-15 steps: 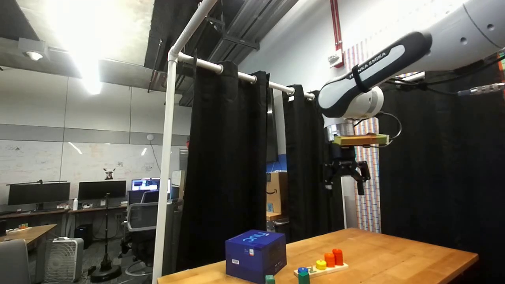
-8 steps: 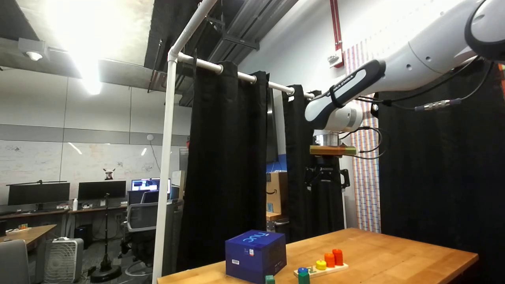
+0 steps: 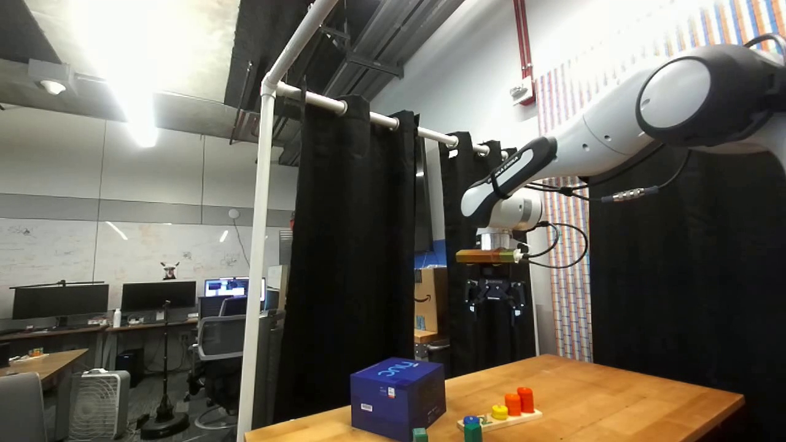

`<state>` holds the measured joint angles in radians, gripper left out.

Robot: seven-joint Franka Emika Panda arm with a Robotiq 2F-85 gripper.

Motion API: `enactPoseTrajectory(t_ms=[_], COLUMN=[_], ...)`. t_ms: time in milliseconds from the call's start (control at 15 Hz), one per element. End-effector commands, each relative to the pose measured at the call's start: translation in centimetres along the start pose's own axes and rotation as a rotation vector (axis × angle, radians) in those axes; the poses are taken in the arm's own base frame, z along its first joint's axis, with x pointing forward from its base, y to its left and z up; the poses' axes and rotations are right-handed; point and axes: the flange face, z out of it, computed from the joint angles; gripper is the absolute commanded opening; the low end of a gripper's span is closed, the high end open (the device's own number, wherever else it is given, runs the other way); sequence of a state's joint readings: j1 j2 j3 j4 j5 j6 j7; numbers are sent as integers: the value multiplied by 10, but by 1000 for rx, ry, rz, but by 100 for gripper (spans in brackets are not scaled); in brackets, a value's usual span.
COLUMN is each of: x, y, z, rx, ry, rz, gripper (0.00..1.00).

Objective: Pick up the orange object and put it on the table

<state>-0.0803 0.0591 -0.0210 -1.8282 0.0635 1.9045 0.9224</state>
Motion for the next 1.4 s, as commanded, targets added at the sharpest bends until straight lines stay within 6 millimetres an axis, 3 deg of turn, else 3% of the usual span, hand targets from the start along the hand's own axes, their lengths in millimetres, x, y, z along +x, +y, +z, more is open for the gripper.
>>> enactPoseTrajectory(t_ms=[0, 400, 800, 1333], x=[26, 56, 73, 84], y=[-21, -20, -26, -12], z=[18, 78, 129, 146], rx=[22, 108, 95, 28], ry=[-30, -110, -126, -109], rz=[193, 386, 480, 531], gripper=[100, 100, 100, 100])
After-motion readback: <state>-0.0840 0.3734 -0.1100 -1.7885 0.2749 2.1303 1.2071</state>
